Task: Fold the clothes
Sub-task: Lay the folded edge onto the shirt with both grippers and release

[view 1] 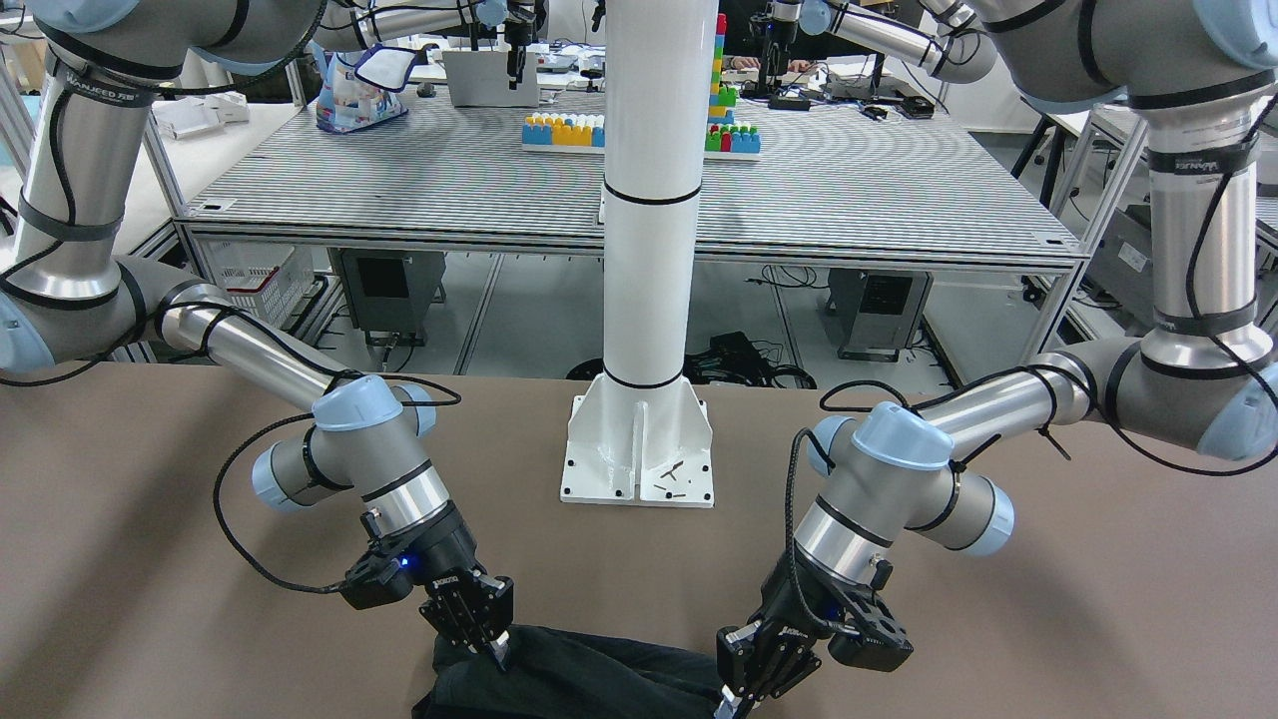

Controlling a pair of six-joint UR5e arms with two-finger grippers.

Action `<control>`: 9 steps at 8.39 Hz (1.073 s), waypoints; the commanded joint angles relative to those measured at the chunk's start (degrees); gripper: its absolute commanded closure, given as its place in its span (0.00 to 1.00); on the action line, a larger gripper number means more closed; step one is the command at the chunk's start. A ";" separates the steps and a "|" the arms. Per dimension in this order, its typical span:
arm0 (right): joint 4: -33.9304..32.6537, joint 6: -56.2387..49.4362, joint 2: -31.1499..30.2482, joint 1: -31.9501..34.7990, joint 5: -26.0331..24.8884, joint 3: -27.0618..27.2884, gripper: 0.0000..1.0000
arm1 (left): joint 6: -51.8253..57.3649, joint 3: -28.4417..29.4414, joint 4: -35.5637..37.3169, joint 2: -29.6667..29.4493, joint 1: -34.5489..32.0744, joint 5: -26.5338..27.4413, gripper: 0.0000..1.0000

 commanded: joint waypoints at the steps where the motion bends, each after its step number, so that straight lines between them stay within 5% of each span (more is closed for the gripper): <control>1: 0.20 -0.29 3.02 1.34 -1.82 -3.88 1.00 | 1.45 5.18 -0.22 -2.98 -1.94 -0.15 1.00; 4: 0.20 -0.37 4.18 2.31 -2.27 -5.47 1.00 | 1.72 6.33 -0.22 -3.16 -2.29 -0.15 1.00; 5: 0.20 -0.29 4.26 2.57 -2.27 -5.82 0.93 | 1.72 6.78 -0.40 -3.86 -2.47 -0.06 1.00; 6: 0.20 -0.37 4.26 3.01 -2.27 -6.00 0.33 | 1.64 6.78 -0.40 -3.95 -2.30 0.20 0.99; 7: 0.20 -1.77 4.26 3.01 -2.27 -6.09 0.06 | 1.72 6.78 -0.48 -4.21 -2.29 0.37 0.20; 8: 0.20 -3.00 4.26 3.01 -2.19 -6.17 0.06 | 1.64 6.61 -0.57 -4.30 -2.56 0.55 0.00; 9: 0.37 -3.01 4.44 3.54 -1.75 -6.17 0.06 | 1.72 6.60 -0.57 -4.30 -3.43 0.55 0.00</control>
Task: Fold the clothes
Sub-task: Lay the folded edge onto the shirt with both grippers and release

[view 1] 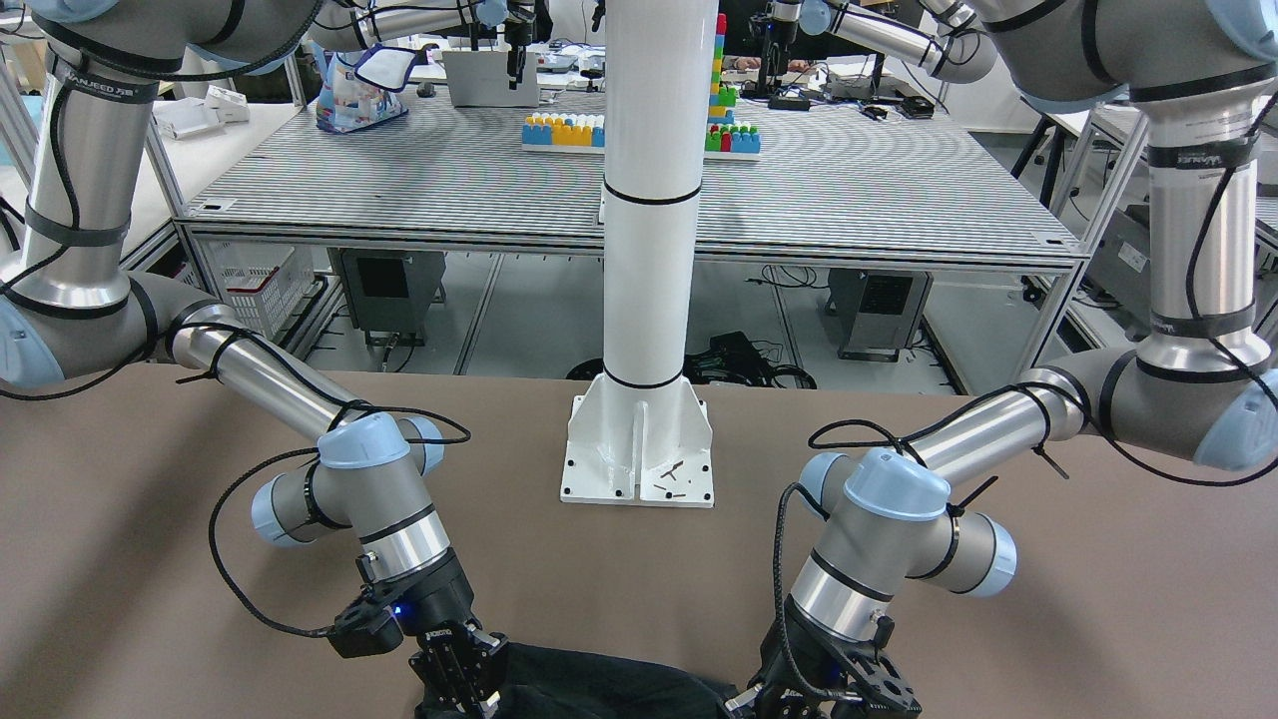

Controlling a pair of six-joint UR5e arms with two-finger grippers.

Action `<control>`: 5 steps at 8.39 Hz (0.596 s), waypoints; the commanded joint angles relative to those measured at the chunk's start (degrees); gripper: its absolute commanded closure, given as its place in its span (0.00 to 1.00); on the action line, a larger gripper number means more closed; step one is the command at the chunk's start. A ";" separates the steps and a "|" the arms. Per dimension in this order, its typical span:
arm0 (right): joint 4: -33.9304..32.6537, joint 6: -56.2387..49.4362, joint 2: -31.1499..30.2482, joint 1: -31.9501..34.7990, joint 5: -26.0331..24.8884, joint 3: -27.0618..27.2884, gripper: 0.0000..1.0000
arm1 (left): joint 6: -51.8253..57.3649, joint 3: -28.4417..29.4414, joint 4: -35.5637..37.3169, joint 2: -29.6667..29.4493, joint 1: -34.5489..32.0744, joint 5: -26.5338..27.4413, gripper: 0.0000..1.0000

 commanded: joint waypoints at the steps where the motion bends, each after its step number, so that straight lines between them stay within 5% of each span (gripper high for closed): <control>1: 0.43 -1.03 0.18 0.92 1.60 0.06 0.06 | 0.05 -0.32 0.01 -0.06 -2.36 -0.27 0.00; 5: -3.32 -0.94 4.38 0.92 4.24 1.11 0.06 | 0.75 -1.46 0.18 2.03 -8.94 -7.62 0.00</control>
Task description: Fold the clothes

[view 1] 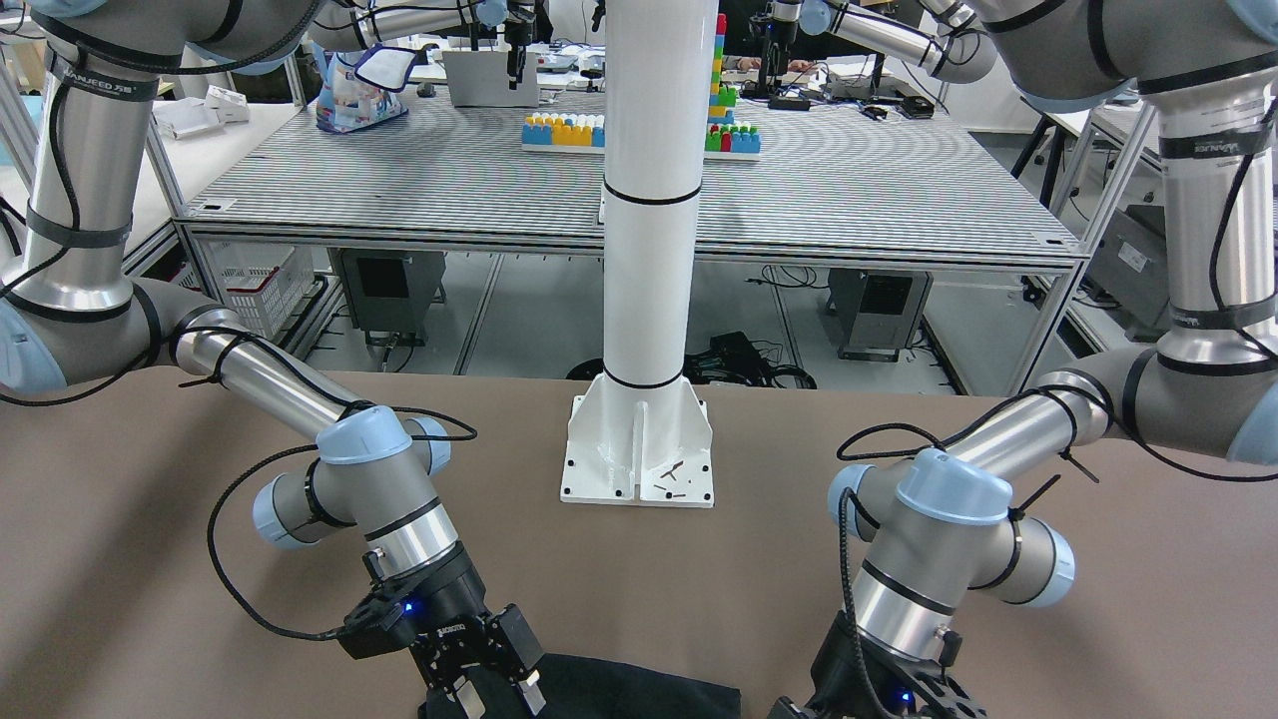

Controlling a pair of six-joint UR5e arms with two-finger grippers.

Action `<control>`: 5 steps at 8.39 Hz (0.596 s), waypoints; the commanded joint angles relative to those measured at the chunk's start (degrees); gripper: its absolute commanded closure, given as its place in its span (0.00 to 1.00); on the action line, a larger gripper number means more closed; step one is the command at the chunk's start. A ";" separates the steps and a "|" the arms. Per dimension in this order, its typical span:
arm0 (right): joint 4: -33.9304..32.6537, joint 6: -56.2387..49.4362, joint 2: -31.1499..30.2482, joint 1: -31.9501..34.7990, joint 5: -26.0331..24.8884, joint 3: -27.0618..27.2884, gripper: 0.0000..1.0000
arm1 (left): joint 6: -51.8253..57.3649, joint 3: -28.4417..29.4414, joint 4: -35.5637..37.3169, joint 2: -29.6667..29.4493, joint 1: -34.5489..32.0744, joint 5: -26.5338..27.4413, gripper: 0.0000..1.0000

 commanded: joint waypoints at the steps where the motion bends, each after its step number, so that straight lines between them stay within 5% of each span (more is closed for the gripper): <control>1: -6.66 -4.01 2.19 -0.04 3.41 1.47 0.06 | 2.80 -3.21 0.15 4.34 -6.32 -7.71 0.00; 3: -16.66 -15.77 1.84 3.27 5.53 4.01 0.06 | 10.27 -4.81 0.24 9.27 -13.34 -12.21 0.00; 5: -28.53 -35.66 -0.25 14.14 15.94 4.38 0.06 | 23.57 -4.55 3.99 12.87 -20.20 -14.59 0.00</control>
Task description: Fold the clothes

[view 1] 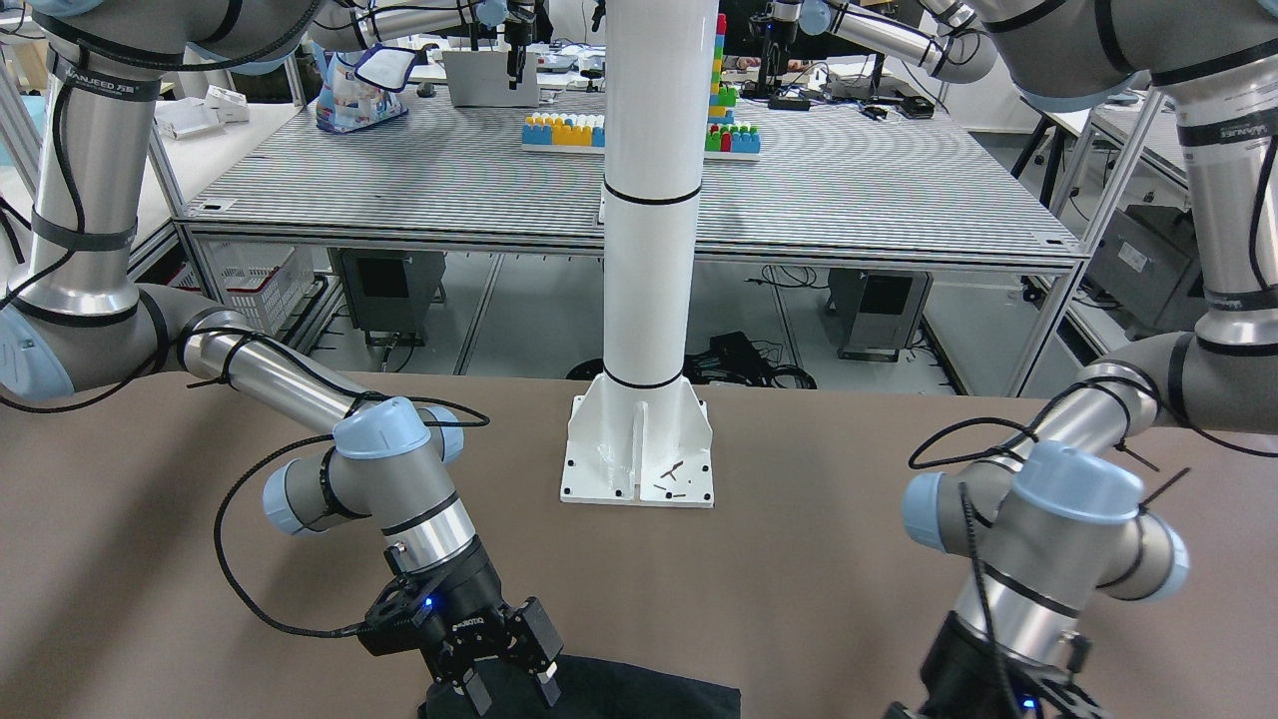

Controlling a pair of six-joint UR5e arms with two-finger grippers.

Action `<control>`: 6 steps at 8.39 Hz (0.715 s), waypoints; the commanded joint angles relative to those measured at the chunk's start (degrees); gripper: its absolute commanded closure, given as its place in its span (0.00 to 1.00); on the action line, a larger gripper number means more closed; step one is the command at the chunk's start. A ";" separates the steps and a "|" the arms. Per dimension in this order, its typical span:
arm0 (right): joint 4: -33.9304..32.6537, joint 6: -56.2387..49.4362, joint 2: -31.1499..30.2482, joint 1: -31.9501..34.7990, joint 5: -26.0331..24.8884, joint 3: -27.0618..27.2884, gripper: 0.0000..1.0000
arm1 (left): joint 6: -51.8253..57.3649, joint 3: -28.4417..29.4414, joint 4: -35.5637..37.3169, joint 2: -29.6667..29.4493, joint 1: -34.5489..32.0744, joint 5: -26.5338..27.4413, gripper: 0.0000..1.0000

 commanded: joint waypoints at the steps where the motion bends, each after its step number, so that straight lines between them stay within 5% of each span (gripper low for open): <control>1: -14.04 -32.42 -5.61 16.19 10.95 0.68 0.06 | 19.70 -0.22 6.17 5.88 -8.85 -2.42 0.00; 4: -21.09 -71.41 -13.02 33.35 10.71 -0.19 0.06 | 37.81 0.47 6.90 13.88 -16.40 -1.63 0.00; 6: -21.01 -76.33 -16.45 37.77 10.36 -1.94 0.06 | 49.78 5.29 6.90 16.27 -22.91 -1.28 0.00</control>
